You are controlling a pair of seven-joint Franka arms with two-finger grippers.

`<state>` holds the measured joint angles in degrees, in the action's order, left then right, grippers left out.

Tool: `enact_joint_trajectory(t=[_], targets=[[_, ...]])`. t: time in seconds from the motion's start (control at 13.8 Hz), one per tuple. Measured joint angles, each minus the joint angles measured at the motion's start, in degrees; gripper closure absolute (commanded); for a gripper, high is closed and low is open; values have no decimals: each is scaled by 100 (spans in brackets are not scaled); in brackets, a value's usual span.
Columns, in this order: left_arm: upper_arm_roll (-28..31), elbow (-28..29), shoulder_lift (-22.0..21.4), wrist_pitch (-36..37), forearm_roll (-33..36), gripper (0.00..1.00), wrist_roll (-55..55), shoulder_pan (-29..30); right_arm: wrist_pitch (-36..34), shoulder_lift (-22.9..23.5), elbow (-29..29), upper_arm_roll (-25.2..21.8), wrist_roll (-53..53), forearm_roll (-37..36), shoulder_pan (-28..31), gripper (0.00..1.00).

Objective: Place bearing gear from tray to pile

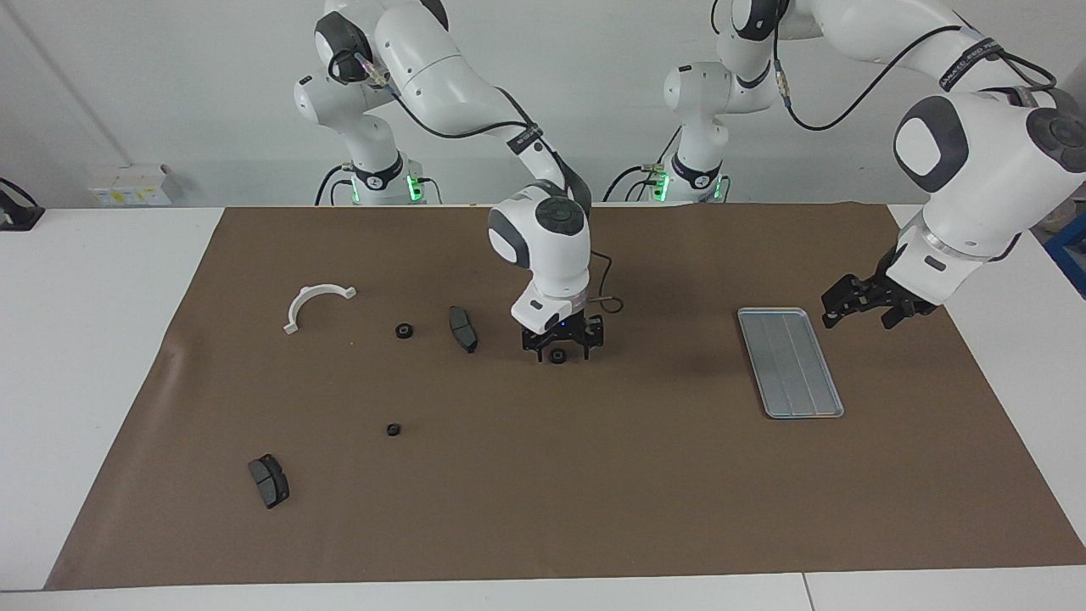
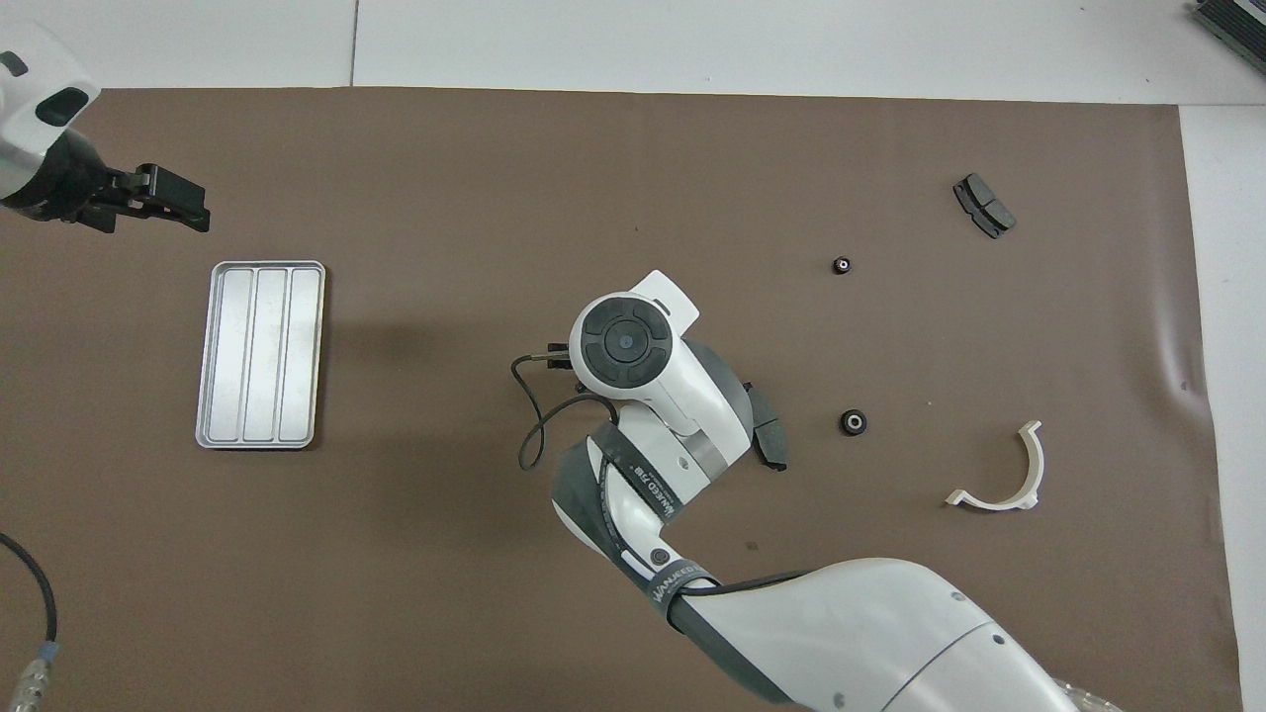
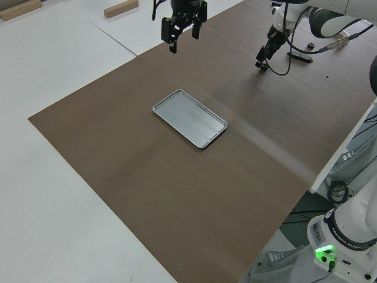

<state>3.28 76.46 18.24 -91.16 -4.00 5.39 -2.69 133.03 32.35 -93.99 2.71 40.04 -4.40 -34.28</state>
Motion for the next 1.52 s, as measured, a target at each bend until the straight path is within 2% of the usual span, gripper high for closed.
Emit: enact_joint_trajectory(t=[0.22,0.29,0.51,0.65,0.79,1.01,1.3,1.52], targets=[[-44,180,-471,429,0,0,-1,-7,82,11,-144,0,1,-4,-7,25],[-43,419,-712,453,3,0,-1,-6,128,11,-213,0,1,-5,-10,32],[-43,988,-1227,436,31,0,-1,-6,137,-5,-240,-10,2,-33,-11,43],[-45,1281,-1436,290,35,0,0,-6,135,-21,-244,-10,2,-36,-12,57],[-53,1561,-1596,-51,35,0,0,-6,132,-43,-244,-12,13,-39,-13,76],[-93,1701,-1685,-288,139,0,0,-33,120,-81,-241,-11,72,-36,-13,91],[-95,1697,-1710,-418,220,0,0,-85,131,-92,-211,-72,155,-37,73,93],[-94,1696,-1740,-466,220,0,0,-89,85,-329,-199,-109,14,-45,465,95]])
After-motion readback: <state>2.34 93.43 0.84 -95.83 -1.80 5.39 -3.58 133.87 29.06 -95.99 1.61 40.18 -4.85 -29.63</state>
